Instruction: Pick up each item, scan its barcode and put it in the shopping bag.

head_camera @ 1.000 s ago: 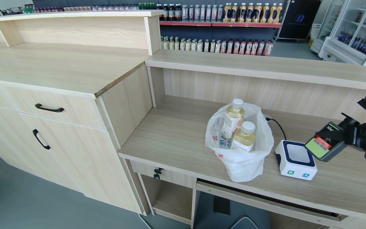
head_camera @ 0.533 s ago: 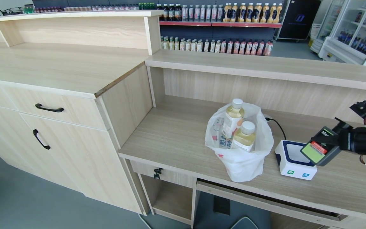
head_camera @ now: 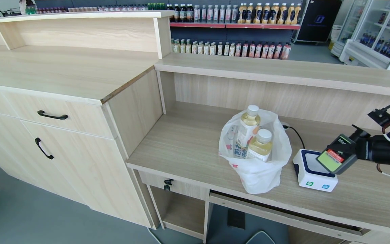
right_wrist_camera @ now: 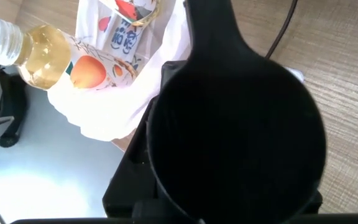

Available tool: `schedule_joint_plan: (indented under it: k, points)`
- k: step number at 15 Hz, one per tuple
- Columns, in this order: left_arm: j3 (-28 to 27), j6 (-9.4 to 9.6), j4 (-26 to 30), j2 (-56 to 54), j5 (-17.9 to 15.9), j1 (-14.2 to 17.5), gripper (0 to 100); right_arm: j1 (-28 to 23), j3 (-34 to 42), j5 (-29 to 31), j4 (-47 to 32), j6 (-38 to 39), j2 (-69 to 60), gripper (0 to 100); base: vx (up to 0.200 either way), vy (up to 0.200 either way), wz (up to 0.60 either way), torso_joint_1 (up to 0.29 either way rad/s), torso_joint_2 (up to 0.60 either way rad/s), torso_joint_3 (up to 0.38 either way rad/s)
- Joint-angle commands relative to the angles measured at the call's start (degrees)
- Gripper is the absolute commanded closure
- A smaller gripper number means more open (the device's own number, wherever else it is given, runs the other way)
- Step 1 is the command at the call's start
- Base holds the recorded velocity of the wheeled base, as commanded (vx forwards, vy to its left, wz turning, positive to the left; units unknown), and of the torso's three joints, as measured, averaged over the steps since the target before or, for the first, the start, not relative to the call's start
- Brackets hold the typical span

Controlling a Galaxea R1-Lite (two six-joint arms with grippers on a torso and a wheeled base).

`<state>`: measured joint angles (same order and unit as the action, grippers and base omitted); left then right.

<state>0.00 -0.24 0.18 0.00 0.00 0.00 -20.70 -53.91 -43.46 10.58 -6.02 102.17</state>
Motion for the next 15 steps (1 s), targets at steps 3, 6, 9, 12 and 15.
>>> schedule_joint_plan:
  k: [3, 6, 9, 12, 15]
  points:
    - [0.0, -0.02, -0.01, 0.0, 0.0, 0.0, 0, 0.05, -0.41, -0.93, 0.49, 0.05, 1.19, 100, 0.0, 0.0, 0.0, 0.0, 0.0, 0.0]
    - [0.0, -0.02, -0.01, 0.0, 0.0, 0.0, 0, 0.84, 0.03, -1.01, 1.9, -0.04, 1.89, 100, 0.0, 0.0, 0.0, 0.0, 0.0, 0.0]
    - [0.0, -0.02, -0.01, 0.0, 0.0, 0.0, 0, 1.45, -0.23, -0.93, 2.87, 0.22, 2.24, 100, 0.0, 0.0, 0.0, 0.0, 0.0, 0.0]
    - [0.0, -0.02, -0.01, 0.0, 0.0, 0.0, 0, 1.54, -0.32, -0.93, 2.95, 0.22, 2.6, 100, 0.0, 0.0, 0.0, 0.0, 0.0, 0.0]
    - [0.0, -0.02, -0.01, 0.0, 0.0, 0.0, 0, 1.63, -0.41, -0.93, 3.04, 0.13, 3.04, 100, 0.0, 0.0, 0.0, 0.0, 0.0, 0.0]
